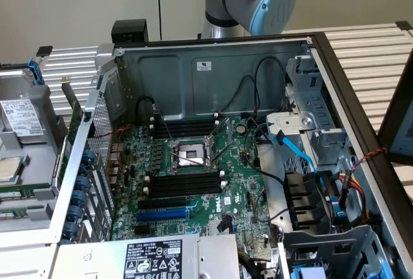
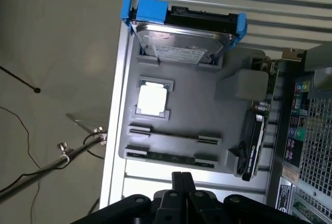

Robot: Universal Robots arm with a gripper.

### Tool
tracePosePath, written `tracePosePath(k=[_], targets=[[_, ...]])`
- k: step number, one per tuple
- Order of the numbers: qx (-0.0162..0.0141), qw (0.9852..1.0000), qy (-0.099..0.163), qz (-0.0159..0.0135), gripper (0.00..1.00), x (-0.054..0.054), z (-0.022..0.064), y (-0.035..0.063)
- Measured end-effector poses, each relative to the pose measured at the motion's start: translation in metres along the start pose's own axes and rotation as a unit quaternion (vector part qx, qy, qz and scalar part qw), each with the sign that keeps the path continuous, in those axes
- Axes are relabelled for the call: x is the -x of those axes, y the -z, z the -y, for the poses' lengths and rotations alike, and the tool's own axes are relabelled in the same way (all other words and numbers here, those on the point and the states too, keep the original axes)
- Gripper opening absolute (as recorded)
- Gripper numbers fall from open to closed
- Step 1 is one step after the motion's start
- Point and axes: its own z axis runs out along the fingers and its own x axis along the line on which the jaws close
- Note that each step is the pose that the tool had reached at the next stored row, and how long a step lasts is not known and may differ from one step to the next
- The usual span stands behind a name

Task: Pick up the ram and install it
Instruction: 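Pick up the ram and move it above insertion slot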

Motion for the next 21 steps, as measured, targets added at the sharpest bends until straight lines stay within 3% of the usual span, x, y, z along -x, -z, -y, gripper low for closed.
tracePosePath(k=[5,10,16,19,21], targets=[[0.0019,0.9990,0.045,0.0001,0.10,0.0000,0.0000,-0.0006],[0.0033,0.9959,0.090,0.0002,0.10,0.0000,0.0000,-0.0010],[0.0117,0.9894,0.145,0.0018,0.10,0.0001,0.0000,-0.0016],[0.0153,0.9849,0.172,0.0023,0.10,0.0000,0.0000,-0.0016],[0.0161,0.9817,0.190,0.0022,0.10,0.0000,0.0000,-0.0017]])
